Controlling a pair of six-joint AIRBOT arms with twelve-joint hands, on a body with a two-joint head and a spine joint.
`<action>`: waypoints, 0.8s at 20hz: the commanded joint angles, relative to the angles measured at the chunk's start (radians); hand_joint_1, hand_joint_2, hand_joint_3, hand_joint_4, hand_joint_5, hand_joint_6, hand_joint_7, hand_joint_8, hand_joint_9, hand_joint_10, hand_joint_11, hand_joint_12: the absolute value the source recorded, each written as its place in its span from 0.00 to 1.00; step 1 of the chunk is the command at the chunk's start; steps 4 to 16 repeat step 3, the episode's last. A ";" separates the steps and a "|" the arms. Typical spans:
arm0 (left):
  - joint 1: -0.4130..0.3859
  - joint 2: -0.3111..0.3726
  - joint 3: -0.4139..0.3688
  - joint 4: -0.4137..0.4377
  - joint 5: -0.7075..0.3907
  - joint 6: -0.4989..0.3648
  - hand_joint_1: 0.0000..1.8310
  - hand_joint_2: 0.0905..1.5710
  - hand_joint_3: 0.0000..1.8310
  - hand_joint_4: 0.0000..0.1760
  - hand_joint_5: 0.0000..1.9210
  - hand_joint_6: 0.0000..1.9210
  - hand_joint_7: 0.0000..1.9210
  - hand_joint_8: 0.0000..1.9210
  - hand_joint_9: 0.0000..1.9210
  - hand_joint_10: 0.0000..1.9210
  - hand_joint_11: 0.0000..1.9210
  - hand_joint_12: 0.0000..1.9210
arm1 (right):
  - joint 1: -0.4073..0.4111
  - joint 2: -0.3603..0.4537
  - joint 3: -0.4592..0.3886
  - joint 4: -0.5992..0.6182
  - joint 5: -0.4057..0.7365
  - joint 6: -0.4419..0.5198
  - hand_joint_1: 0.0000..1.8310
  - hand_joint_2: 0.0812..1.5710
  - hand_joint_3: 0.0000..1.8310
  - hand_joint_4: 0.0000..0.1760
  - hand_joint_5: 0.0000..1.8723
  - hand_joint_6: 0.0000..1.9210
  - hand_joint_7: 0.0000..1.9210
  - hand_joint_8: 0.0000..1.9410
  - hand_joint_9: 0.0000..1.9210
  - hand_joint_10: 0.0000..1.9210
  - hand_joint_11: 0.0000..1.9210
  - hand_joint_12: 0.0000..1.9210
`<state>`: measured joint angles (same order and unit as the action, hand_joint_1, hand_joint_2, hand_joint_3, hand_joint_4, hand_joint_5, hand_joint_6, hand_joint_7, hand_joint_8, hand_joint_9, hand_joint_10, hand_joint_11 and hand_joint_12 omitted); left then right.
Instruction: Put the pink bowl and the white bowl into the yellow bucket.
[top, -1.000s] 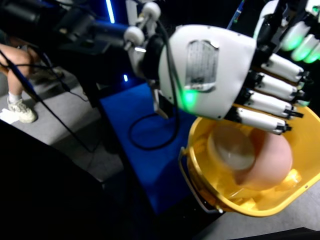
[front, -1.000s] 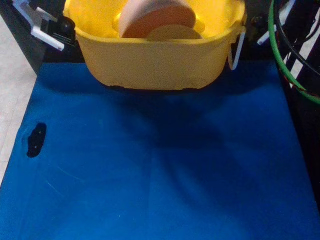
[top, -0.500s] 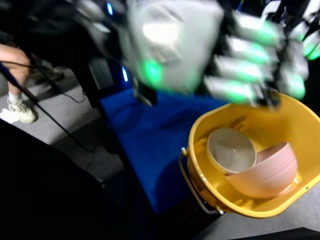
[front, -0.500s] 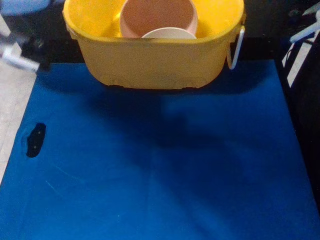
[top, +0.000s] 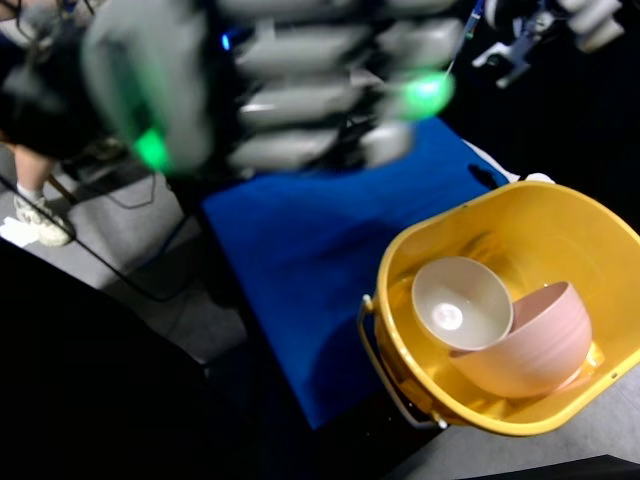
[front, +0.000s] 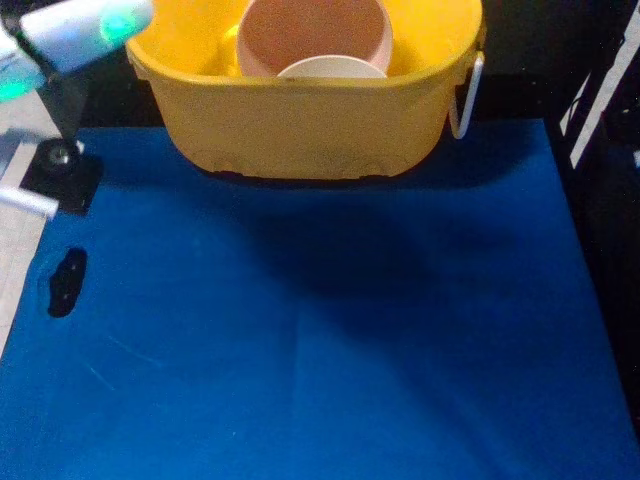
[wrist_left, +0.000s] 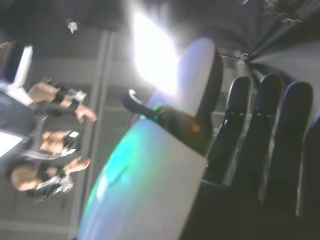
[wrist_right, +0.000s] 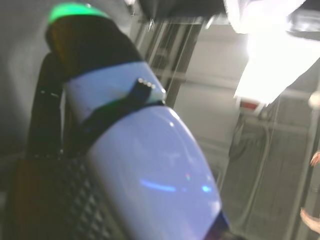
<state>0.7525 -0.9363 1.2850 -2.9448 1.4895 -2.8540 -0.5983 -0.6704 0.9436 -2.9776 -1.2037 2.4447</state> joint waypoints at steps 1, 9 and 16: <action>0.006 0.011 -0.008 -0.067 0.177 -0.011 0.46 0.75 0.00 0.00 0.05 0.26 0.19 0.24 0.19 0.44 0.12 0.90 | 0.000 0.004 -0.018 -0.034 -0.234 0.014 0.50 0.62 0.00 0.62 0.07 0.03 0.19 0.00 0.19 0.00 0.00 0.47; 0.038 0.008 -0.024 -0.067 0.246 -0.011 0.39 0.81 0.00 0.00 0.18 0.34 0.19 0.16 0.11 0.46 0.02 0.94 | -0.065 -0.014 -0.017 -0.009 -0.300 0.014 0.51 0.63 0.00 0.42 0.08 0.03 0.17 0.01 0.18 0.01 0.00 0.45; 0.038 0.008 -0.024 -0.067 0.246 -0.011 0.39 0.81 0.00 0.00 0.18 0.34 0.19 0.16 0.11 0.46 0.02 0.94 | -0.065 -0.014 -0.017 -0.009 -0.300 0.014 0.51 0.63 0.00 0.42 0.08 0.03 0.17 0.01 0.18 0.01 0.00 0.45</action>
